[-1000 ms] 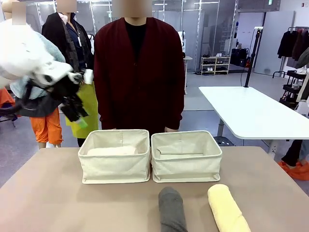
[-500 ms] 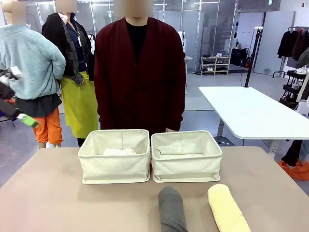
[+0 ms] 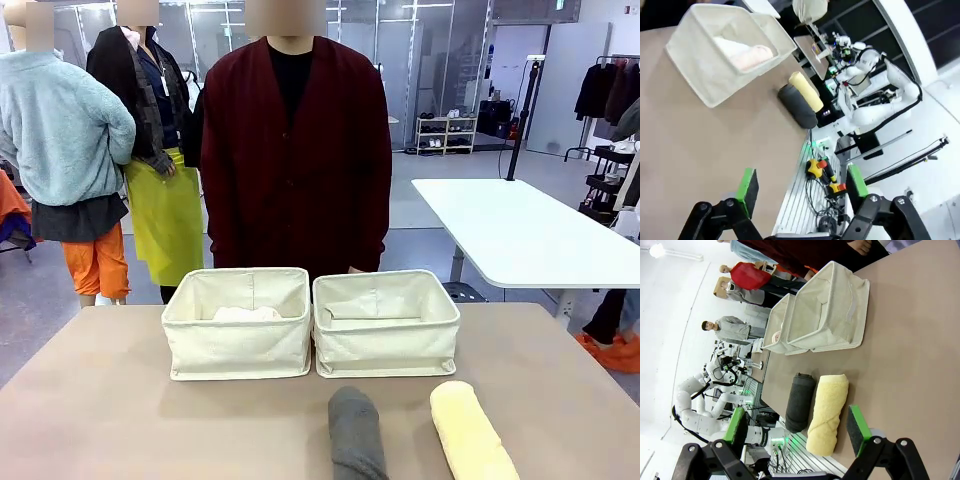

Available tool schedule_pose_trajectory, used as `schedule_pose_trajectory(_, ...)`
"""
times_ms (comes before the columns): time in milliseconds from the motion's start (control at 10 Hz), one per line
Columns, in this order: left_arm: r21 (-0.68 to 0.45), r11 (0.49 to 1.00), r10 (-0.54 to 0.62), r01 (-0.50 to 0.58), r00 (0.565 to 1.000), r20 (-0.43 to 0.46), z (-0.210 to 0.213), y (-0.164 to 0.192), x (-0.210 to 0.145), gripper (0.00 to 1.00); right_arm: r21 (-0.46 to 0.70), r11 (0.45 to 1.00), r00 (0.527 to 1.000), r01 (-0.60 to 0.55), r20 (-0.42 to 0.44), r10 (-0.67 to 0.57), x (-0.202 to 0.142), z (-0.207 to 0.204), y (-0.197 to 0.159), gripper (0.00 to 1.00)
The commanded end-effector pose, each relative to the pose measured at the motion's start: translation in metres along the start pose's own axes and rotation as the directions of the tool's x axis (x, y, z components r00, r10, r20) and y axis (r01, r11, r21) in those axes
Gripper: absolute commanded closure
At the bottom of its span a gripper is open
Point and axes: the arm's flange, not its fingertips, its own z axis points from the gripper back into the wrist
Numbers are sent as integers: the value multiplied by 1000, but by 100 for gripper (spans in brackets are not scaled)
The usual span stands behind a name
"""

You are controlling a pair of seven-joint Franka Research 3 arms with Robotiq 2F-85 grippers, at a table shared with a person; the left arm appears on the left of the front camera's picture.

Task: Divide the towels into two baskets.
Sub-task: Pick up one hotel-folded towel from the bottom of the table and place it in the Fabric basket indicated by the person.

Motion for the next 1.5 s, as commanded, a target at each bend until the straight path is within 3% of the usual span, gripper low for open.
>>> schedule_pose_trajectory(0, 13, 996, 91, -91, 996, 8, 22, 1, 11, 11, 8, 1000, 1000, -5, 1, 5, -2, 0, 3, 0)
schedule_pose_trajectory(100, 41, 990, 135, -134, 990, -36, 22, 10, 16, 11, 8, 1000, 1000, -5, 1, 5, -2, 0, 3, 0)
schedule_pose_trajectory(200, 156, 984, 97, -91, 995, -35, 17, 25, 42, 11, 8, 1000, 1000, -5, 1, 5, -2, 0, 3, 0)
schedule_pose_trajectory(300, 27, 996, 86, -86, 996, 10, 23, 11, -4, 11, 8, 1000, 1000, -5, 1, 5, -2, 0, 3, 0)
schedule_pose_trajectory(1200, 27, 996, 86, -86, 996, 10, 23, 11, -4, 11, 0, 1000, 1000, 2, -1, -2, 0, 0, -1, 0)
schedule_pose_trajectory(1400, 27, 996, 86, -86, 996, 10, 23, 11, -4, 11, -125, 992, 991, -33, -133, 16, 15, -39, 19, 0)
